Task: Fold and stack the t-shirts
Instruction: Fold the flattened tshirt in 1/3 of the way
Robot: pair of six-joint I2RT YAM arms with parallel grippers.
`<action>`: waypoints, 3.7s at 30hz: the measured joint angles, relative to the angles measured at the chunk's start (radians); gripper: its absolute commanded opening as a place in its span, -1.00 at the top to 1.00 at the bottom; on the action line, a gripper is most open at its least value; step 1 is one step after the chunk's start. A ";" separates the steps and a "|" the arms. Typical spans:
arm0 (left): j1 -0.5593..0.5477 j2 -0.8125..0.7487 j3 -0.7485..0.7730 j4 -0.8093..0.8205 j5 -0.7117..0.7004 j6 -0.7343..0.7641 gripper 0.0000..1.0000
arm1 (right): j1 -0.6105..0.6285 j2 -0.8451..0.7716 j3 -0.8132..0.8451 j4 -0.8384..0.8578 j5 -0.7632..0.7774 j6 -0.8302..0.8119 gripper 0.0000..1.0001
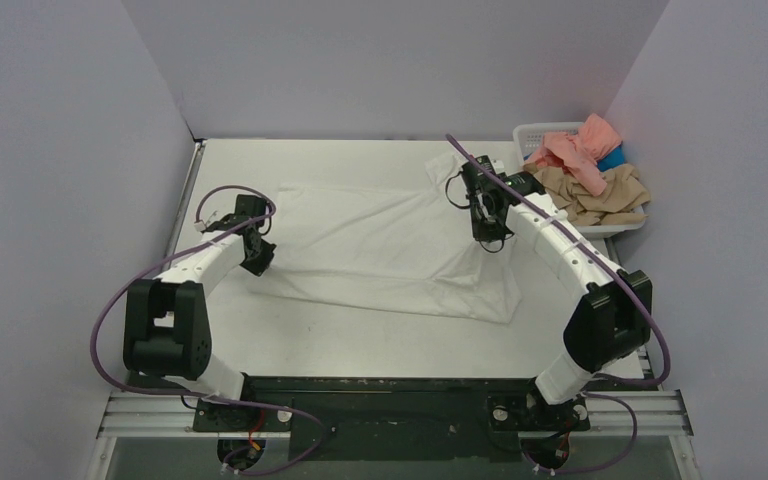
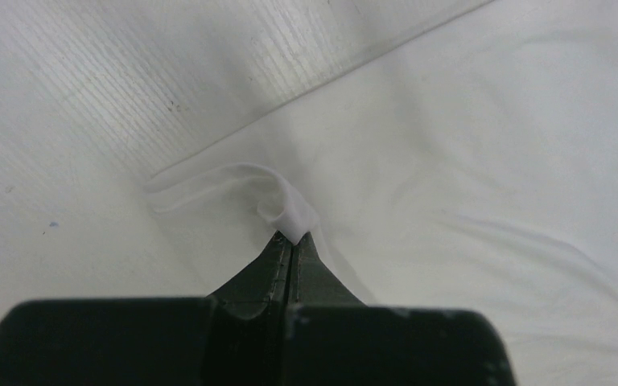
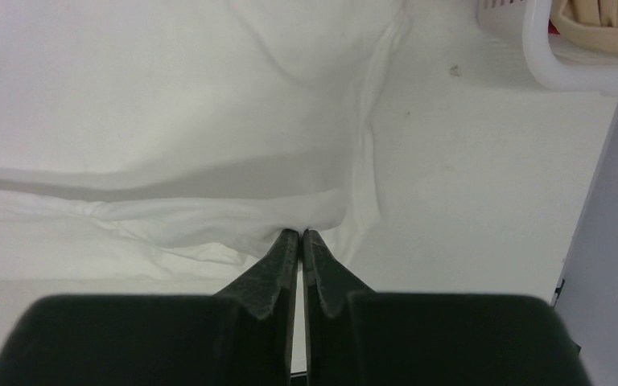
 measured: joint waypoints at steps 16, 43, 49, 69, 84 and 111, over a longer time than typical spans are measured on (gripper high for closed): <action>0.027 0.002 0.116 -0.046 -0.041 0.051 -0.73 | -0.099 0.331 0.163 0.113 -0.063 -0.007 -0.51; -0.007 -0.031 -0.072 0.053 0.175 0.227 -0.80 | -0.047 0.042 -0.503 0.542 -0.309 0.414 -0.10; -0.007 -0.028 -0.072 0.053 0.174 0.231 -0.80 | -0.040 0.047 -0.500 0.545 -0.259 0.450 0.12; -0.007 -0.002 -0.053 0.052 0.167 0.234 -0.80 | 0.007 0.097 -0.334 0.504 -0.202 0.450 0.67; -0.007 0.010 -0.025 0.035 0.137 0.236 -0.81 | 0.017 0.420 0.138 0.342 -0.099 0.253 -0.69; -0.013 0.077 -0.058 0.199 0.168 0.270 -0.82 | 0.015 -0.191 -0.750 0.524 -0.105 0.420 -0.86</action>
